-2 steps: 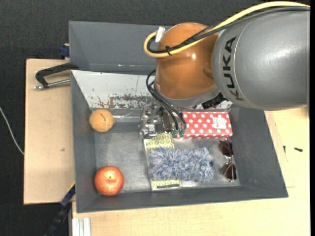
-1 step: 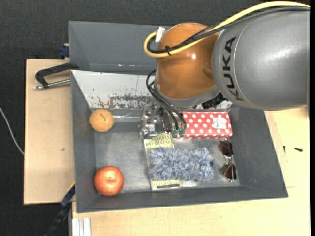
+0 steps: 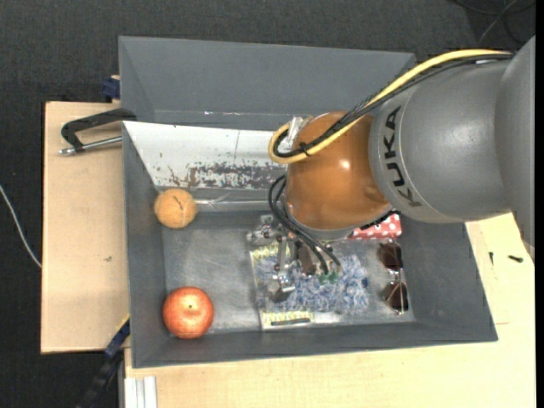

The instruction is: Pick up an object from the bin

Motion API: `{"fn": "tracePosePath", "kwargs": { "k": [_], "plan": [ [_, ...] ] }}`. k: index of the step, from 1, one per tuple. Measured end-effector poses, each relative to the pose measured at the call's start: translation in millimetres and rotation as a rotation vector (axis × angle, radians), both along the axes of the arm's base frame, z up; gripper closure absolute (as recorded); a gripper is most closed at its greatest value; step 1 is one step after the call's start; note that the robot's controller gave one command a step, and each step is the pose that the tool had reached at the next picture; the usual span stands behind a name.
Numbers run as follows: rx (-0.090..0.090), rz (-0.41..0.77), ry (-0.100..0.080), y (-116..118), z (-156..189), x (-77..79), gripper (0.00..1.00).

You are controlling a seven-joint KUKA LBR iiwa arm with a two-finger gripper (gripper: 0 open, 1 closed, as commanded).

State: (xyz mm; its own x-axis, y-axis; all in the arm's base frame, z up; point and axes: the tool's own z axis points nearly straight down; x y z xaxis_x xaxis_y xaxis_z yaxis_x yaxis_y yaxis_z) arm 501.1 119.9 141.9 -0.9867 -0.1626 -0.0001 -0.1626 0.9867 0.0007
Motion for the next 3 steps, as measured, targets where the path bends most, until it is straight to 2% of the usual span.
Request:
{"fn": "tracePosePath", "kwargs": {
  "k": [1,2,3],
  "plan": [
    [0.001,0.000,-0.001,0,0,0.4,0.00],
    [0.006,0.048,0.003,-54,-63,64.3,1.00],
    [0.006,0.048,0.002,-54,-63,64.3,1.00]
  ]
}}
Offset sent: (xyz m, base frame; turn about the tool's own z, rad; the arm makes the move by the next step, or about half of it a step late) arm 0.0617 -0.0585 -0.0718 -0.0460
